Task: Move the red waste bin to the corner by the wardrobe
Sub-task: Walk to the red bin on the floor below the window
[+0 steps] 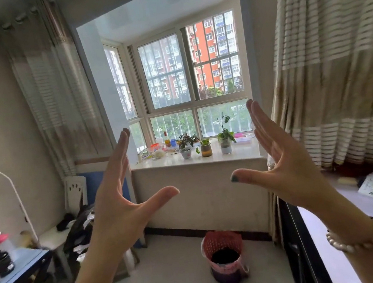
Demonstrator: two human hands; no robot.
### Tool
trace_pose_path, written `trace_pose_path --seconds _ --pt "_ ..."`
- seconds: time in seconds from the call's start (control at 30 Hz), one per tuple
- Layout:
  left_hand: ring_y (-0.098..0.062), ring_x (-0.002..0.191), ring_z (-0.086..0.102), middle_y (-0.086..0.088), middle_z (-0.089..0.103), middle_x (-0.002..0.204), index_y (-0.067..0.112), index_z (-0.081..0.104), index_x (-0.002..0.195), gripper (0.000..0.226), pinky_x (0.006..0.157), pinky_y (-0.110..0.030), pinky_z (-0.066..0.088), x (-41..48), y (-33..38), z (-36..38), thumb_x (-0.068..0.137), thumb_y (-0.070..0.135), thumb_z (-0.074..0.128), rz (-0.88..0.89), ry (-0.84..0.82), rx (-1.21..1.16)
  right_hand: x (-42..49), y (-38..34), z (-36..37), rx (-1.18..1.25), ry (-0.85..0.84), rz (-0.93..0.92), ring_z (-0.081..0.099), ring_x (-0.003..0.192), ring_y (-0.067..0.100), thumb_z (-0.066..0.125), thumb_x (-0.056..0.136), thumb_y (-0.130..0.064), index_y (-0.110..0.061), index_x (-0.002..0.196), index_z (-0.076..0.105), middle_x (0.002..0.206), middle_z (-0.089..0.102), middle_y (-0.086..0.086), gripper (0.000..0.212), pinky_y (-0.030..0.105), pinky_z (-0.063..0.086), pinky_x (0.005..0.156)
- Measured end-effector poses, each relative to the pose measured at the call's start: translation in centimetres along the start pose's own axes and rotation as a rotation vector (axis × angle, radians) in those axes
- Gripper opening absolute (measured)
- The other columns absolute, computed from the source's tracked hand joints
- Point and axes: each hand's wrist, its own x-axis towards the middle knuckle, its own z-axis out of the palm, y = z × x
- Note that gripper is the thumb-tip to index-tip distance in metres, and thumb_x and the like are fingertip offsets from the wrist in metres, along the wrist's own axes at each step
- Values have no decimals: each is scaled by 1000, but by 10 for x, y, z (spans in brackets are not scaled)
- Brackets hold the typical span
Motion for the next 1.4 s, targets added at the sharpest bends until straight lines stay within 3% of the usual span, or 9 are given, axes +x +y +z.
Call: trace_pose_path --seconds 0.2,0.4,0.47,0.6,0.73,0.9,1.03,1.2,1.4 --pt "8 145 26 30 27 156 43 25 151 115 115 -16 29 72 -95 18 53 72 77 51 -11 -29 70 68 28 -78 59 -17 19 147 -9 80 52 -72 -48 153 16 157 20 -37 122 36 22 123" --pt "2 147 25 21 27 159 32 25 154 115 119 -37 27 144 -180 34 57 68 77 101 -68 -95 130 130 66 -84 89 -19 17 149 -6 82 53 -68 -46 153 16 160 20 -31 122 31 21 123" --pt "2 147 25 22 27 159 33 25 154 115 119 -34 28 160 -204 39 57 66 77 107 -75 -119 143 147 75 -86 105 -19 17 149 -6 82 54 -67 -46 153 17 160 20 -30 121 28 21 120" --pt "4 145 28 21 28 159 33 26 154 114 118 -23 28 183 -242 51 58 64 79 102 -101 -176 162 176 87 -113 114 -4 16 150 -4 81 55 -67 -43 154 16 161 20 -28 121 34 21 123" --pt "0 147 28 19 30 159 33 28 153 115 118 -39 27 204 -274 66 56 62 81 95 -117 -202 177 203 92 -134 140 29 17 150 -4 82 54 -68 -45 154 17 161 22 -27 121 44 20 123" --pt "-2 147 28 19 31 159 34 28 153 114 118 -46 26 228 -311 90 56 64 81 92 -119 -206 200 246 94 -148 157 49 19 149 -5 81 53 -70 -49 152 18 160 22 -29 120 45 21 123" --pt "-2 147 28 20 31 158 35 29 152 113 118 -45 26 250 -349 116 56 65 80 84 -119 -201 220 292 94 -133 154 41 18 150 -3 81 53 -70 -49 152 19 160 22 -28 118 40 20 122" --pt "-1 147 28 21 31 158 39 29 151 112 117 -42 26 293 -403 156 55 66 80 82 -115 -184 262 361 92 -120 147 39 18 150 -2 82 53 -68 -46 152 20 159 24 -29 119 47 18 124" --pt "4 145 28 24 29 158 42 28 151 112 117 -20 28 371 -462 208 54 67 79 93 -107 -209 332 437 75 -150 159 61 20 148 -8 81 49 -71 -51 151 18 157 23 -34 121 37 22 123"
